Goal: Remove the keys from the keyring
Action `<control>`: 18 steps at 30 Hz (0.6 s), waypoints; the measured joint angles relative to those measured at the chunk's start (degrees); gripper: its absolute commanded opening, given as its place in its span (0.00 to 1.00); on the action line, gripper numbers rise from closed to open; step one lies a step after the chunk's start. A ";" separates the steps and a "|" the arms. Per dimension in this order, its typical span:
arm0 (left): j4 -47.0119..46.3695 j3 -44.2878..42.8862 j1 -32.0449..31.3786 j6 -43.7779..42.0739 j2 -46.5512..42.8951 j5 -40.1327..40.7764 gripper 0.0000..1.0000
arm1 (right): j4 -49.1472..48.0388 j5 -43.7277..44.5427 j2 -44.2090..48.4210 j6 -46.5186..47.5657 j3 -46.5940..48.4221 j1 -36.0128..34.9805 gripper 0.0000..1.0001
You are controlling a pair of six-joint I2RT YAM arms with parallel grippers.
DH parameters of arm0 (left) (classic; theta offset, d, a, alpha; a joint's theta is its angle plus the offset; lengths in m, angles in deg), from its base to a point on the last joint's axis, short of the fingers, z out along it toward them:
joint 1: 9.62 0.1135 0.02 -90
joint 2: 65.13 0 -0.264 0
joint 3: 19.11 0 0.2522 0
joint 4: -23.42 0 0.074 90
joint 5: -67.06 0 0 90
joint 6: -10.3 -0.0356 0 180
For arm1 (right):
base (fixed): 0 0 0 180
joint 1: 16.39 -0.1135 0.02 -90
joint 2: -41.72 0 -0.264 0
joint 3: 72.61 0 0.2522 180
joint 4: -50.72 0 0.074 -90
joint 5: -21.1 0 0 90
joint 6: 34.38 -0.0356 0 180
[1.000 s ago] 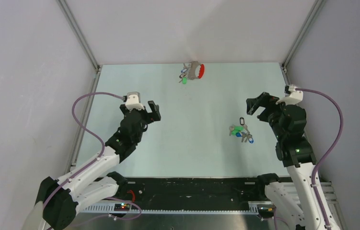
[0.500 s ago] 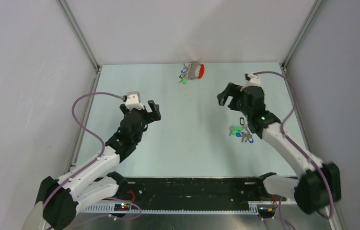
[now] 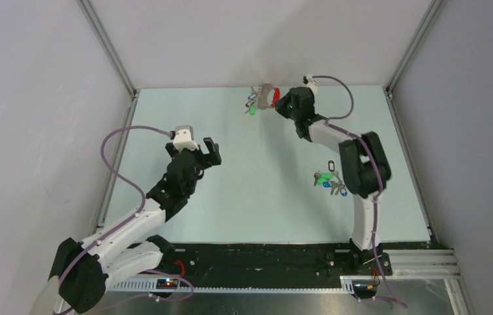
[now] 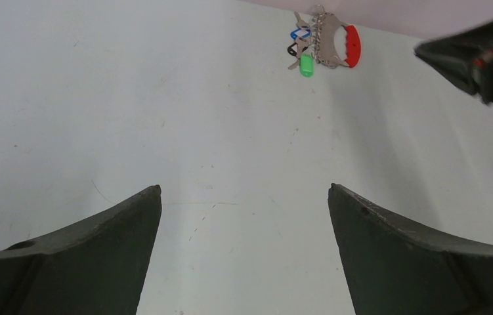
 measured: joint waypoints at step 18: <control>0.00 0.00 0.00 0.02 0.87 0.92 1.00 | 21.79 9.29 -44.59 -33.20 56.83 -0.13 0.00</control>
